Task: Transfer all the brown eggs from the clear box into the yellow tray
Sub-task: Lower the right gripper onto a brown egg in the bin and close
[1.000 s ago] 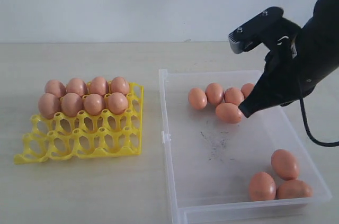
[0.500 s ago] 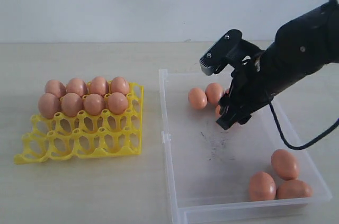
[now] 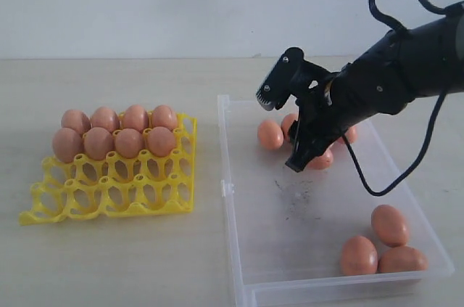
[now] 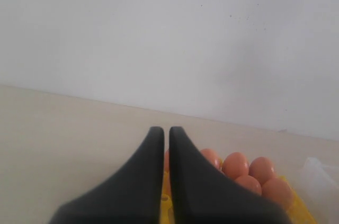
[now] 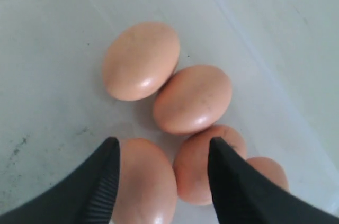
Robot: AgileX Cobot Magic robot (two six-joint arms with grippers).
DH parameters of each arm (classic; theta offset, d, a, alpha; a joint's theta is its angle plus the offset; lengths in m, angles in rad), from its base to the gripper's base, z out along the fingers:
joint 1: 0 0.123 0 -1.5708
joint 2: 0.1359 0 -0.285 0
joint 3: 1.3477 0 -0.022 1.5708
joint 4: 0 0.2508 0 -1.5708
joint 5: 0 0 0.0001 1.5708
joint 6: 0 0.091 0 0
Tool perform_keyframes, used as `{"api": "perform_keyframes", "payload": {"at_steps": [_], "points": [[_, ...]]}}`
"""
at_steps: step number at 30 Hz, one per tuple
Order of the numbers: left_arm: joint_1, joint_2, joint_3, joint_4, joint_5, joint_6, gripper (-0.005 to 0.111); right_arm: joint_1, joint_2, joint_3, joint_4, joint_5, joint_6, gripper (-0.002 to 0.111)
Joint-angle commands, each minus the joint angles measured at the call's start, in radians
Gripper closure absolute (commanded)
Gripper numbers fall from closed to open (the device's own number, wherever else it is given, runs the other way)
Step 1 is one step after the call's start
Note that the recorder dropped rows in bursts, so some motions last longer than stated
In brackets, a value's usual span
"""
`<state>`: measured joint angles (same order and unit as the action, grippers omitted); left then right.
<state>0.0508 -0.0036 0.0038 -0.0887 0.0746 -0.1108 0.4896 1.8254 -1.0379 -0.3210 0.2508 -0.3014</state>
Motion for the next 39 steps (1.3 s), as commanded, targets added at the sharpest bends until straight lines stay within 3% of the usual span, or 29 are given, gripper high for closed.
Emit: {"api": "perform_keyframes", "payload": {"at_steps": [1,8,32,33,35,36,39], "points": [[-0.006,0.004,-0.004,-0.001,-0.006,-0.001,0.103,-0.004,0.015,-0.035,-0.003,0.094,0.032,0.063],[-0.006,0.004,-0.004,-0.001,-0.006,-0.001,0.103,-0.004,0.015,-0.035,-0.001,0.108,0.120,0.063],[-0.006,0.004,-0.004,-0.001,-0.006,-0.001,0.103,-0.004,0.143,-0.045,-0.001,0.030,0.049,0.063],[-0.006,0.004,-0.004,-0.001,-0.006,-0.001,0.103,-0.004,0.143,-0.045,-0.001,0.035,0.054,0.067],[-0.006,0.004,-0.004,-0.001,-0.006,-0.001,0.103,-0.004,0.143,-0.045,-0.001,0.046,0.056,0.099],[-0.006,0.004,-0.004,-0.001,-0.006,-0.001,0.103,-0.004,0.141,-0.047,0.002,0.046,0.076,0.108],[-0.006,0.004,-0.004,-0.001,-0.006,-0.001,0.103,-0.004,0.118,-0.047,0.002,0.046,0.111,0.109]]}}
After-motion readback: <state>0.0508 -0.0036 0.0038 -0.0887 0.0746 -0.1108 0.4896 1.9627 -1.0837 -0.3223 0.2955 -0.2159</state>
